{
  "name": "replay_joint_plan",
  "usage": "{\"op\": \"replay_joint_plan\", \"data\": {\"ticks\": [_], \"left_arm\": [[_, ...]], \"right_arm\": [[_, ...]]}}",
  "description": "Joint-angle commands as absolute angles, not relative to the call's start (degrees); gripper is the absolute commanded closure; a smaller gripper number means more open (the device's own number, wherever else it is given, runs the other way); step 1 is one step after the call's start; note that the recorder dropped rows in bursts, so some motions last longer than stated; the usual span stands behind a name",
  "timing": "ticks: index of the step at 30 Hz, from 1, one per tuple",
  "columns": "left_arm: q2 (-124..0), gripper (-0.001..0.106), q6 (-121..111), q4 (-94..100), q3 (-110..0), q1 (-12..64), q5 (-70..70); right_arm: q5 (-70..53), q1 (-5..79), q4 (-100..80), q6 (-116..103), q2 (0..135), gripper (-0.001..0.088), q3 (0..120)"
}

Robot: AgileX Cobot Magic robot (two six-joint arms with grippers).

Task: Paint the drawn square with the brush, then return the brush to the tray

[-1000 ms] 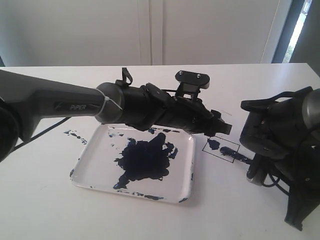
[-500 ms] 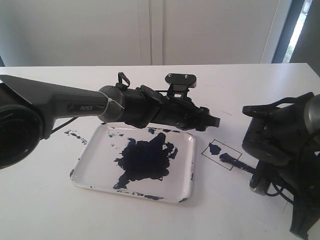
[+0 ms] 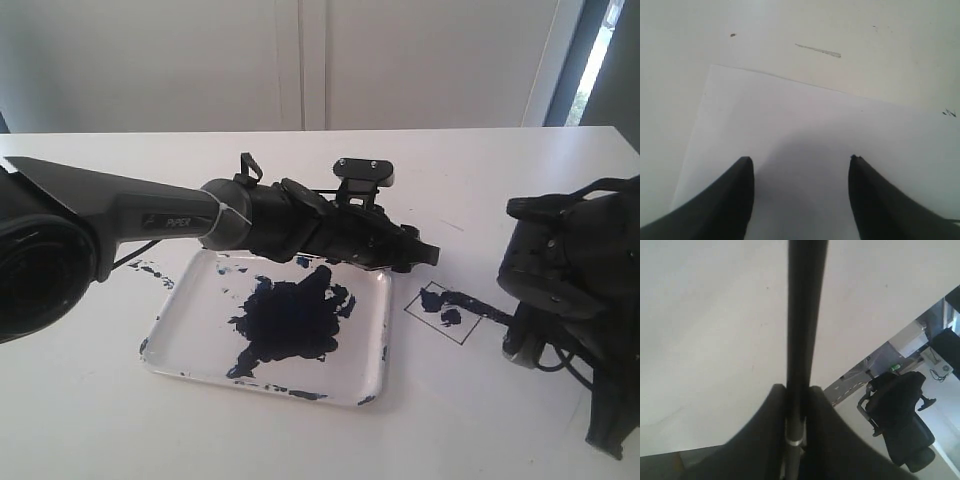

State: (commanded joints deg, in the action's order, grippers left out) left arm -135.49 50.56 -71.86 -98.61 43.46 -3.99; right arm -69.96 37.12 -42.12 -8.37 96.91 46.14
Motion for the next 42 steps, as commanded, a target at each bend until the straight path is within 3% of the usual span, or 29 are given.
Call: {"op": "replay_joint_plan", "data": {"ticks": [42], "left_arm": [[-135.5, 0.045, 49.7, -69.0, -98.6, 43.5, -6.3]], "right_arm": [[-70.0, 42.0, -40.7, -8.5, 101.4, 0.0868, 46.0]]}}
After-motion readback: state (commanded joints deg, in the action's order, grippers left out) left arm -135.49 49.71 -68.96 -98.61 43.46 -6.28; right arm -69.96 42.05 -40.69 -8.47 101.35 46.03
